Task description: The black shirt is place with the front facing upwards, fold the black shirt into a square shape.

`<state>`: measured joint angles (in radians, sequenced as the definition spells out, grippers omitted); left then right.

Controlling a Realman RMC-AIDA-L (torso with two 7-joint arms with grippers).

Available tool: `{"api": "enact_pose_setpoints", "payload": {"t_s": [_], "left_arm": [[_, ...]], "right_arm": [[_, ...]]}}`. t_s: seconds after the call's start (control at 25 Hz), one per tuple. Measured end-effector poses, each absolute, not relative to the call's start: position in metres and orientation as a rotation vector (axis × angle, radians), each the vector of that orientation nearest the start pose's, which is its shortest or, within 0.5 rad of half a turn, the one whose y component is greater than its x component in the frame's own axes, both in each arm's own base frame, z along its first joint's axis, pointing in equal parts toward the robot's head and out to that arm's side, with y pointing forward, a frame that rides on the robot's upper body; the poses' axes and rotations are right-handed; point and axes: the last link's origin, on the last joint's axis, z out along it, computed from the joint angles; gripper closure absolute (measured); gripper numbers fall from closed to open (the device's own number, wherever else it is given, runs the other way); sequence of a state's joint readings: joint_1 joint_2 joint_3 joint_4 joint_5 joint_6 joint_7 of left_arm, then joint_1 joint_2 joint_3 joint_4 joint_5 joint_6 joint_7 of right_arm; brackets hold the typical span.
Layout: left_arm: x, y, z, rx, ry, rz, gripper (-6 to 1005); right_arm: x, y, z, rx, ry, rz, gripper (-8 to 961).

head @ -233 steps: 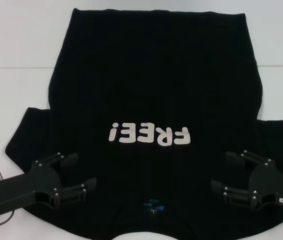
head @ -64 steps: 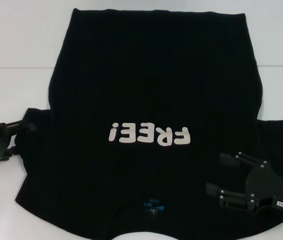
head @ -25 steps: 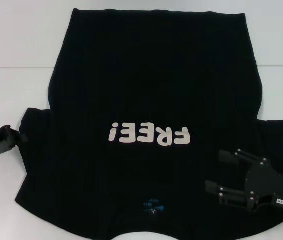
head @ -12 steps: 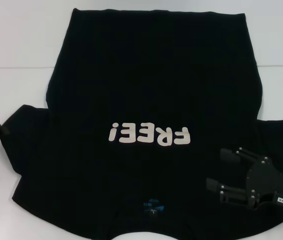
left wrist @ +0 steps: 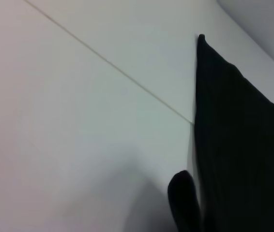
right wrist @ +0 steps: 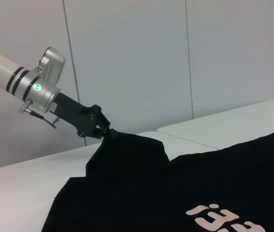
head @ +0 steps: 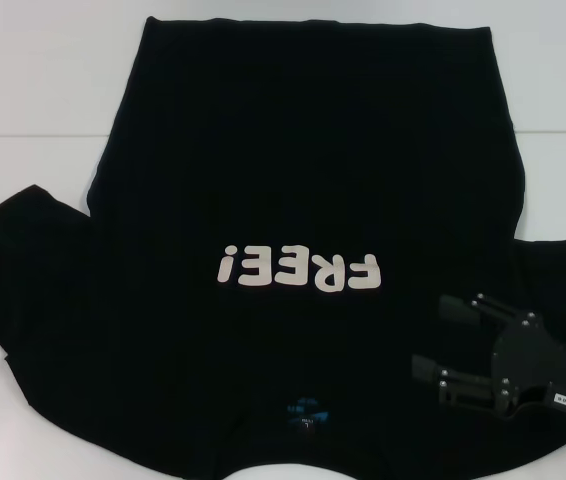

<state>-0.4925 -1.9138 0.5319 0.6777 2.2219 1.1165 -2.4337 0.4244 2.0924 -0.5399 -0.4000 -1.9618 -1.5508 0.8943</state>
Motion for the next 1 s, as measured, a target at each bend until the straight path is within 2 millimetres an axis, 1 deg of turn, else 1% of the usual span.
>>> {"api": "enact_pose_setpoints", "payload": {"t_s": [0.28,0.6,0.76,1.0], "left_arm": [[-0.368,0.368,0.112,-1.652,-1.770,-0.591,974],[-0.369,0.367,0.127,-1.616,-1.755,-0.635,973],[-0.364,0.367,0.124,-1.641,-1.769,-0.648,973],[-0.348,0.372,0.112,-1.697,-1.816,-0.679,973]], "right_arm": [[0.301,0.280,-0.031,-2.576,0.435,0.811,57],[0.300,0.281,-0.031,-2.577,0.433,0.812,57],[0.300,0.280,-0.031,-2.577,0.434,0.814,57],[0.300,0.280,-0.032,-2.581,0.436,0.816,57]]}}
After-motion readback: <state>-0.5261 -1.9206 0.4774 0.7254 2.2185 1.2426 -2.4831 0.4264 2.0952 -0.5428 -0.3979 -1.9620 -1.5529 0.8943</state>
